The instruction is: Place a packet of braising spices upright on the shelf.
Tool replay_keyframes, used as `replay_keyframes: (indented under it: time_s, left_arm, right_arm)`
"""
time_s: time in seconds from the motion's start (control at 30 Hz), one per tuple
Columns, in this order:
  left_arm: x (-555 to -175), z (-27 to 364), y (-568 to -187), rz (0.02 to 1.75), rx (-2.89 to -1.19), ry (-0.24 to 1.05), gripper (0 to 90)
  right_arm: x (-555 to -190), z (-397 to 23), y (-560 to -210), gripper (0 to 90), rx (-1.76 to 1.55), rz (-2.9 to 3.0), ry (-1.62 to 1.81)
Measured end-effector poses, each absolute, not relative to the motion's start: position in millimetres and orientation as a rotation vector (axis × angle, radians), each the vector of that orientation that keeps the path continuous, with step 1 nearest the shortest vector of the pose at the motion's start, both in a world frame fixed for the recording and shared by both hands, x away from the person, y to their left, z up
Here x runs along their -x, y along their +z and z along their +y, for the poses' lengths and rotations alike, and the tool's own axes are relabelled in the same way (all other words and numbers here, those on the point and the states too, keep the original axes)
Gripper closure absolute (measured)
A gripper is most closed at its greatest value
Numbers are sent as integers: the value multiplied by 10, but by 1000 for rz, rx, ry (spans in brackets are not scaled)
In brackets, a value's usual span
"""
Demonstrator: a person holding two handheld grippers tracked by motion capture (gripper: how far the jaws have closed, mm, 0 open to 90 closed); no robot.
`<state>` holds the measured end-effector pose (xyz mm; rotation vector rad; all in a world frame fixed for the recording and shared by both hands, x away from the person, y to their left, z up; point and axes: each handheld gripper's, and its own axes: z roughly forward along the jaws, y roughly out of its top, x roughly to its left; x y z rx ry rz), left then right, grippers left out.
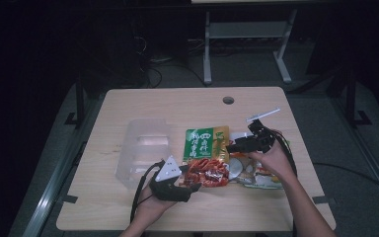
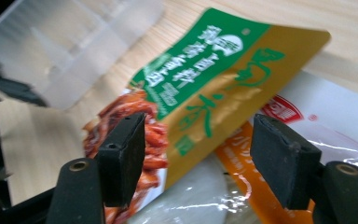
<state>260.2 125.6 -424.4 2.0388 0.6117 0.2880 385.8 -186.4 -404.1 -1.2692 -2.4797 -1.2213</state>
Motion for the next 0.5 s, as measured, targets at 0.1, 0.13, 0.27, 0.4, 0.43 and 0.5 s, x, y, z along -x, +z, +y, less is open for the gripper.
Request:
replay_keyframes:
  time_s: [0.1,0.13,0.27,0.4,0.43,0.5]
  left_arm:
    - [-2605,1260,-4253,619,-2032,284,289]
    - [-2605,1260,-4253,619,-2032,284,289]
    - [-2607,1257,-4252,615,-2034,285,288]
    - [-2612,1258,-4251,616,-2035,282,288]
    - [-2614,1256,-4253,616,-2036,282,289]
    - [-2616,1257,-4254,609,-2041,287,288]
  right_arm:
    - [-3947,-1856,-4141,363,1319,-2454,-1172]
    - [-3947,-1856,-4141,363,1319,-2454,-1172]
    - [-4036,-1798,-4248,390,1350,-2437,-1144]
    - [-4078,-1749,-4325,455,1378,-2401,-1109]
    - [-4085,-1737,-4337,493,1380,-2398,-1109]
    - [-4105,-1729,-4358,583,1399,-2373,-1103]
